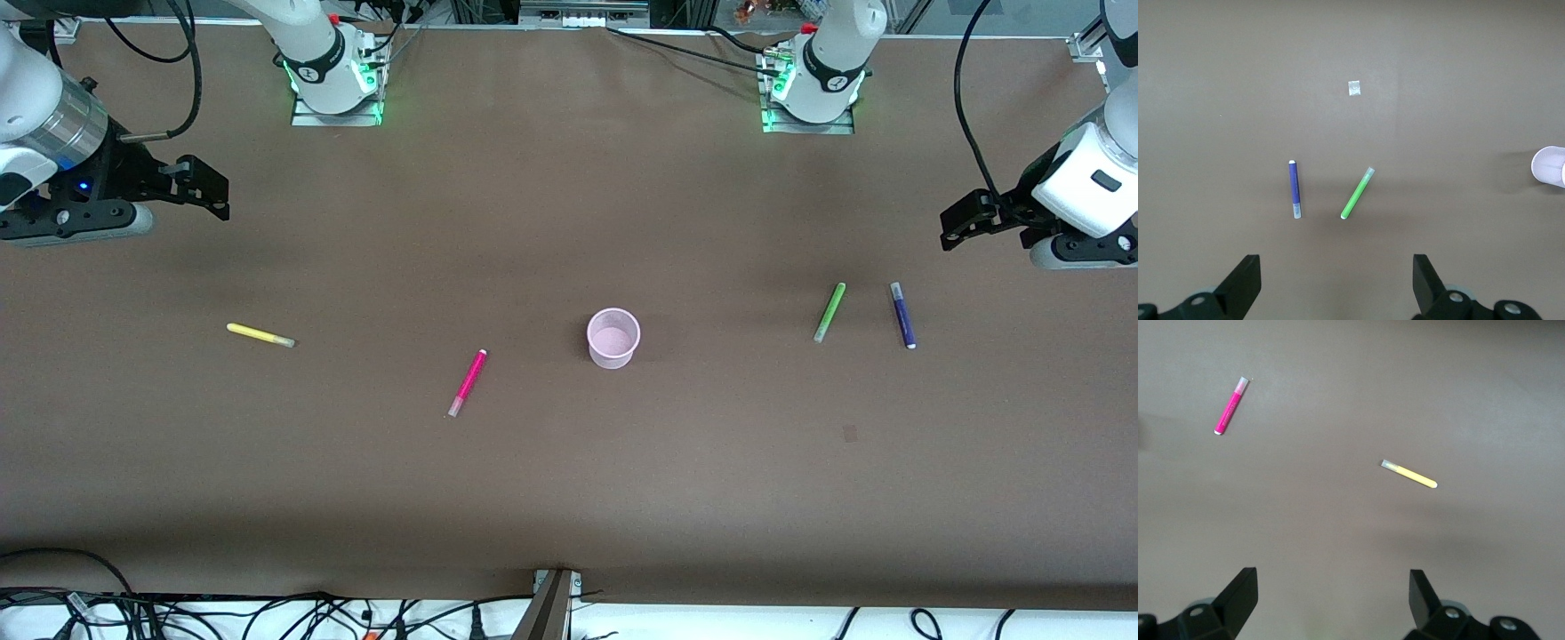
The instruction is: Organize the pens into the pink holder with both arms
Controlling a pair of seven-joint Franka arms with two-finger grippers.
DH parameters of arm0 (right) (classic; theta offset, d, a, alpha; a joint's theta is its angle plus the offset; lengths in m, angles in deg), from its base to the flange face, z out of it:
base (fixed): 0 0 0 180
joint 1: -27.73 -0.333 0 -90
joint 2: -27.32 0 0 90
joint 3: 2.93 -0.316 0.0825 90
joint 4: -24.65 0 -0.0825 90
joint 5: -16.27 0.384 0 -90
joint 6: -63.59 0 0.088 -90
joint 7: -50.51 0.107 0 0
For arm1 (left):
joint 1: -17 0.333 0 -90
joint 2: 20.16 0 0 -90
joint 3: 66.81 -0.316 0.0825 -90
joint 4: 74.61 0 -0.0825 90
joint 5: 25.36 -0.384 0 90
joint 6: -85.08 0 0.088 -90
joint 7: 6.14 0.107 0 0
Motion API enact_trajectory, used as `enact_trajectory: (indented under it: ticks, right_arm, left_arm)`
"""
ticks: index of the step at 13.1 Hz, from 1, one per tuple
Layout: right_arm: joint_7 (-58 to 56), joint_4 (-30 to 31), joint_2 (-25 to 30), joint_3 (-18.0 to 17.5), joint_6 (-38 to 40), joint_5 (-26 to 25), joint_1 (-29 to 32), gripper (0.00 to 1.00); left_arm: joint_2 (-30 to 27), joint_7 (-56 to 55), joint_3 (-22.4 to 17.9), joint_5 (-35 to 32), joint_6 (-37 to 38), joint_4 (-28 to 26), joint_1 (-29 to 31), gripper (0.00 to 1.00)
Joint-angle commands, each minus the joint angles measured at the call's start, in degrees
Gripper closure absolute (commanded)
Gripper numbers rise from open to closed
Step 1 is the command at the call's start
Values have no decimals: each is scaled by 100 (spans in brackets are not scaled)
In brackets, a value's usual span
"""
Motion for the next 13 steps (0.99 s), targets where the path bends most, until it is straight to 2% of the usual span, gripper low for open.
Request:
enact_trajectory:
  ticks: [1, 9, 12, 13]
  right_arm:
    - [61, -115, -48, -11, -24, -68, -17, 0]
    - [61, -133, -48, -11, 19, -24, -17, 0]
    - [61, -133, -48, -20, 19, -32, -26, 0]
    - [52, -133, -48, -20, 19, -32, -26, 0]
  left_arm:
    - [43, -36, -9, 3, 117, 142, -22, 0]
    - [43, -36, -9, 12, 134, 142, -22, 0]
    - [121, -27, -17, -14, 466, 81, 5, 0]
    - [331, -36, -61, -40, 747, 72, 74, 0]
